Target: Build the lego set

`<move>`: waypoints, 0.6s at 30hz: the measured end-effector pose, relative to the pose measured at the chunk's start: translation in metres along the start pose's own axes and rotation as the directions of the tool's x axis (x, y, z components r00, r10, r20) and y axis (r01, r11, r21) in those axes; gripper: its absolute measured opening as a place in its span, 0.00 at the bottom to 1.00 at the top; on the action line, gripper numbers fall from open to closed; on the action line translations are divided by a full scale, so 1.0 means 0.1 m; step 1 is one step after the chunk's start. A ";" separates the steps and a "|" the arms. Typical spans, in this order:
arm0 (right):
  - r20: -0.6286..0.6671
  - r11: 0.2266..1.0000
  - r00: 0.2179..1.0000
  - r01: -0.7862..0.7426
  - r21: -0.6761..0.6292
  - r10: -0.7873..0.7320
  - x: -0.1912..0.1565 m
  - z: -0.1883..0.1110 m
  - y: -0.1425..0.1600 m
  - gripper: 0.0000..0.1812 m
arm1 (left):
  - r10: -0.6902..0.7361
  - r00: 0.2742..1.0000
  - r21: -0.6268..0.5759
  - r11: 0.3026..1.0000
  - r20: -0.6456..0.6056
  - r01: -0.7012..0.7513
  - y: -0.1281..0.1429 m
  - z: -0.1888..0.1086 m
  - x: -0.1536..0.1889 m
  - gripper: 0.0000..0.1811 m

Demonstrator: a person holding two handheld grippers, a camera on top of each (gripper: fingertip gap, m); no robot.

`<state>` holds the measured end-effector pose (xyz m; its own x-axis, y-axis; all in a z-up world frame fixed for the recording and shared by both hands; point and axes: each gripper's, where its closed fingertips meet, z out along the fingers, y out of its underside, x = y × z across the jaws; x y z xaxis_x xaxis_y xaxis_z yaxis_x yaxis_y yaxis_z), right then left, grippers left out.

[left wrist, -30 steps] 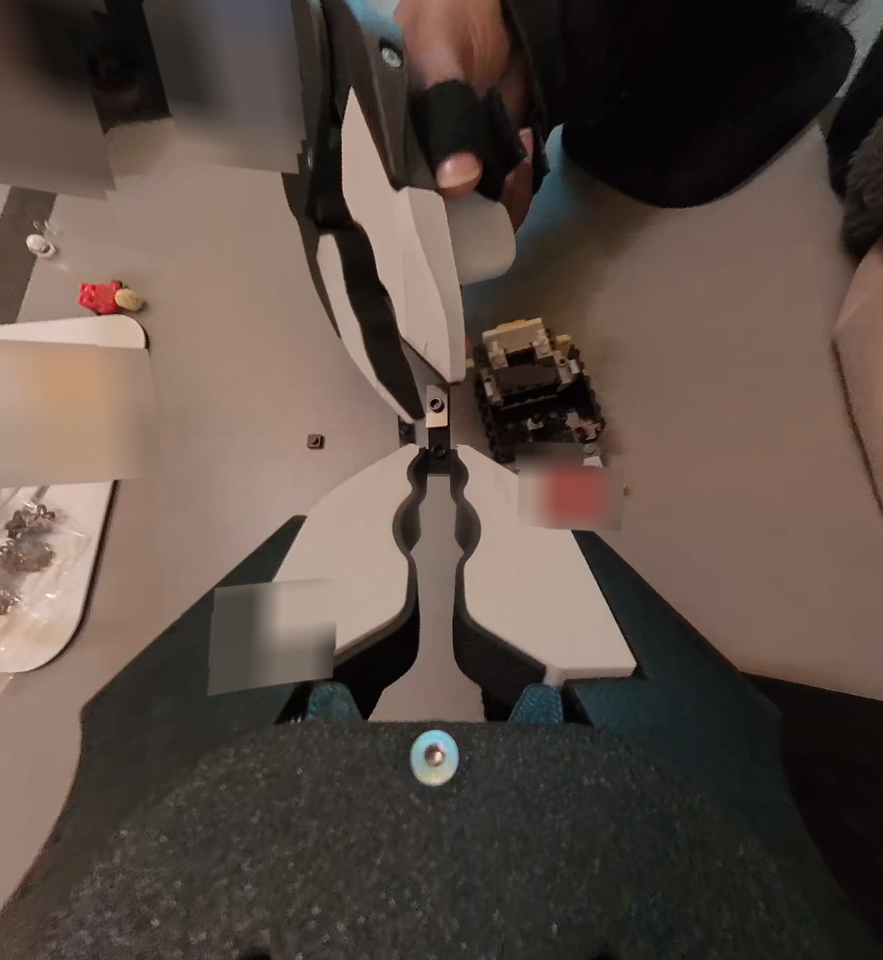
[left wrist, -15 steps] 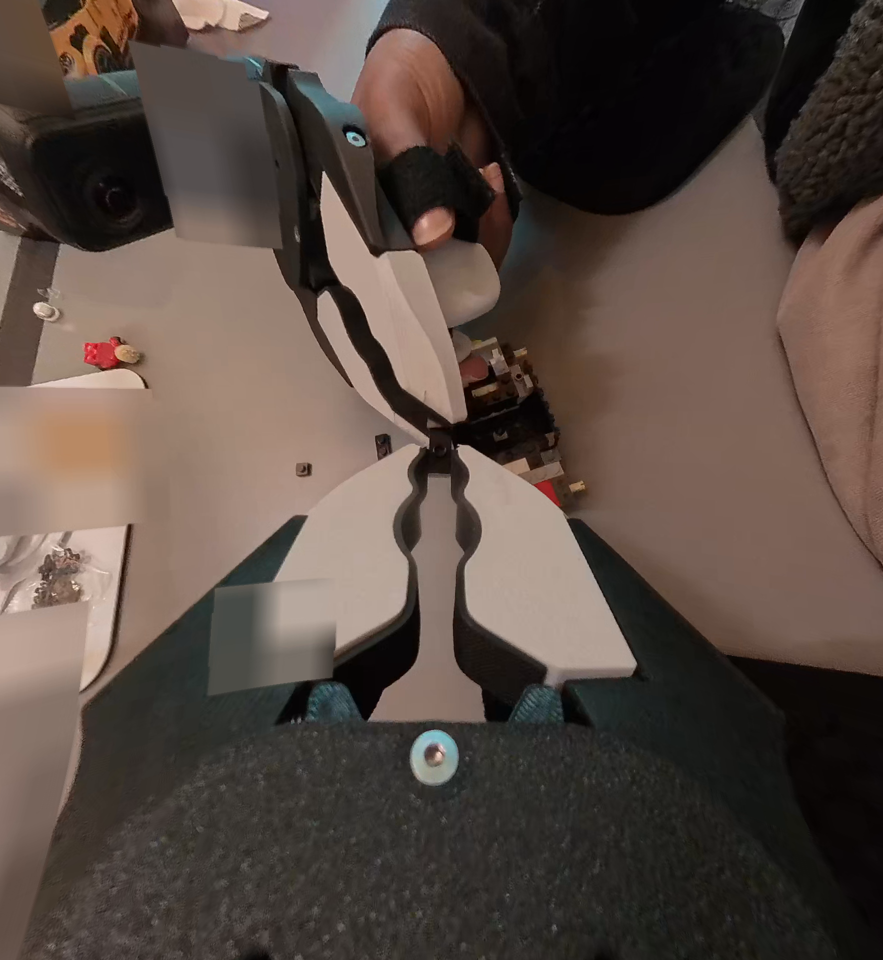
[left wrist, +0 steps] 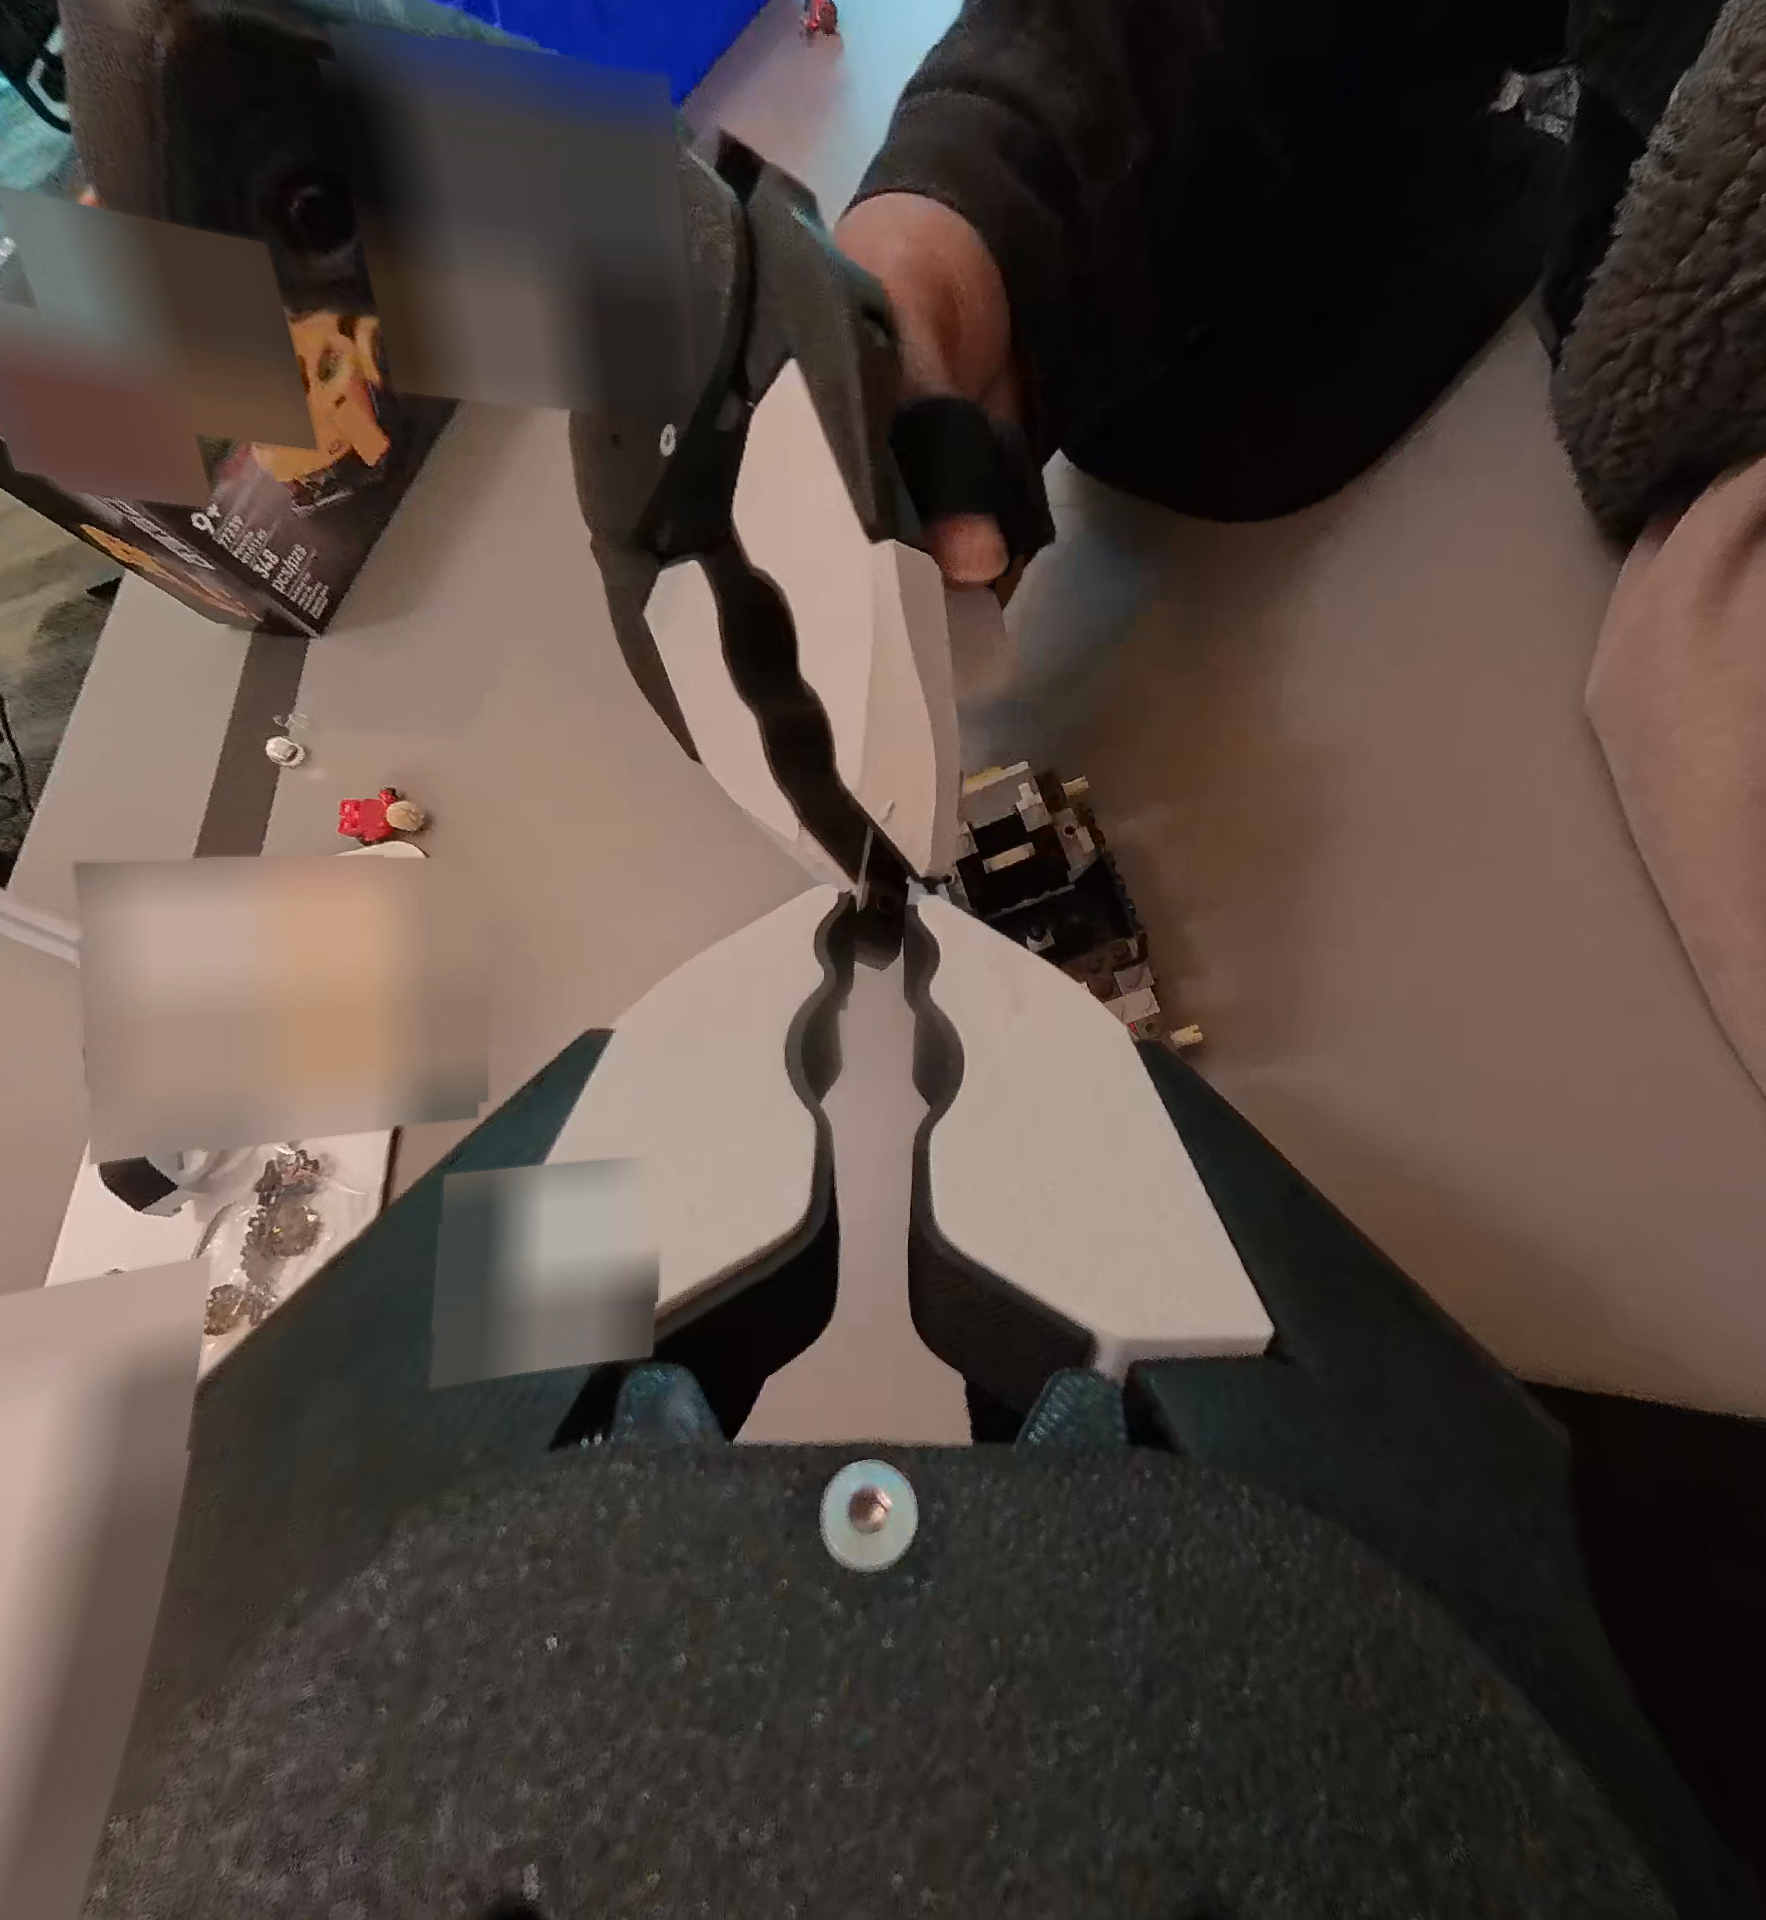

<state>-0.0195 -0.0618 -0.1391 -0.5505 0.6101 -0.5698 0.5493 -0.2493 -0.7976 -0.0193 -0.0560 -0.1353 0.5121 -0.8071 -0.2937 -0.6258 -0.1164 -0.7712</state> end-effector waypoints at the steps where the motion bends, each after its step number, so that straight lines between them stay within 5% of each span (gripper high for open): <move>1: -0.026 0.999 0.999 0.040 0.001 -0.040 0.00 -0.01 -0.01 0.05 | -0.001 1.000 0.011 1.000 0.005 0.001 -0.01 -0.01 -0.01 0.04; 5: -0.138 0.977 0.967 0.214 -0.003 -0.212 0.00 -0.04 -0.08 0.05 | -0.008 1.000 0.082 0.997 0.013 0.007 -0.10 -0.07 -0.04 0.05; 11: -0.306 0.814 0.758 0.569 -0.120 -0.575 -0.05 -0.06 -0.13 0.05 | -0.163 0.982 0.130 0.976 -0.097 0.174 -0.08 -0.10 -0.05 0.15; 14: -0.329 0.748 0.678 0.641 -0.172 -0.657 -0.07 -0.05 -0.13 0.05 | -0.175 0.976 0.174 0.965 -0.127 0.196 -0.13 -0.05 -0.02 0.05; 18: -0.356 0.680 0.592 0.700 -0.219 -0.723 -0.06 -0.05 -0.12 0.05 | -0.185 0.974 0.185 0.960 -0.134 0.208 -0.14 -0.04 -0.02 0.04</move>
<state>-0.0194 -0.0583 -0.1255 -0.4994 0.8089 0.3102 0.1262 0.4222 -0.8977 -0.0135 -0.0552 -0.1218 0.5359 -0.8416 -0.0674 -0.3854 -0.1729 -0.9064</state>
